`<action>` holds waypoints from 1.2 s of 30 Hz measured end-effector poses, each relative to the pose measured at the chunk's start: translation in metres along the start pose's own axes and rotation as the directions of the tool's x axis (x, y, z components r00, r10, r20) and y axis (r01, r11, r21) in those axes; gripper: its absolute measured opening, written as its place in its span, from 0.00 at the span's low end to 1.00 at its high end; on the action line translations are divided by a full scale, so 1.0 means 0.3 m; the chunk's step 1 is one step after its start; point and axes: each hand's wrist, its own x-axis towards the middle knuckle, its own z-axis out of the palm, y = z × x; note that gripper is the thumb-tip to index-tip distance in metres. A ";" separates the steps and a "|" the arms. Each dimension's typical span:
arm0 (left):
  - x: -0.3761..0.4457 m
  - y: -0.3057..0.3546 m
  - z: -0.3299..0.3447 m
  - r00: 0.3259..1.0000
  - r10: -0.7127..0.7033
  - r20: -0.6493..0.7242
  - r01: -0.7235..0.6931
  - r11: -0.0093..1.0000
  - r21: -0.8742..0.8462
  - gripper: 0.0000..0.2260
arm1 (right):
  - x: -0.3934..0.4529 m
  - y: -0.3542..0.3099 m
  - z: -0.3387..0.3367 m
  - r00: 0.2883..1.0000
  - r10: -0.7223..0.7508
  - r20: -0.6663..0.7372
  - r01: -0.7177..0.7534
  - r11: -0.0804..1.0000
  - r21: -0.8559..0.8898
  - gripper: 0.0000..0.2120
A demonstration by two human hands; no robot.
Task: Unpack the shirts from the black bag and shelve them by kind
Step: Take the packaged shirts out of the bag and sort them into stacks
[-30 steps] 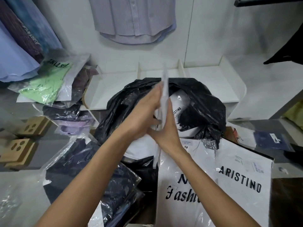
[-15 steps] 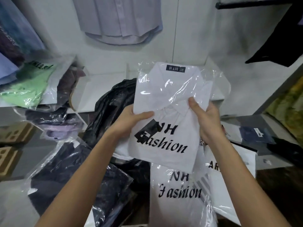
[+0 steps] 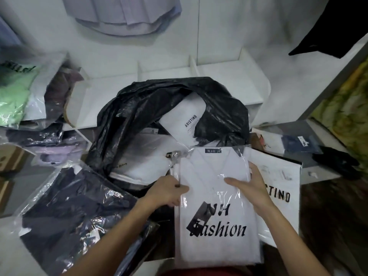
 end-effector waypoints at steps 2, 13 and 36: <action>0.009 -0.016 -0.006 1.000 -0.001 -0.024 0.002 0.999 0.046 0.14 | -0.005 0.043 0.002 1.000 0.004 -0.001 -0.004 0.998 -0.062 0.40; 0.063 -0.050 -0.133 0.956 0.110 -0.271 -0.061 0.981 0.183 0.10 | 0.001 0.109 0.031 0.985 -0.164 -0.051 0.136 0.924 -0.357 0.60; 0.258 -0.112 -0.244 0.949 0.138 0.283 -0.301 0.138 0.943 0.40 | 0.212 -0.183 0.395 0.897 -0.097 0.432 0.420 0.492 -0.763 0.32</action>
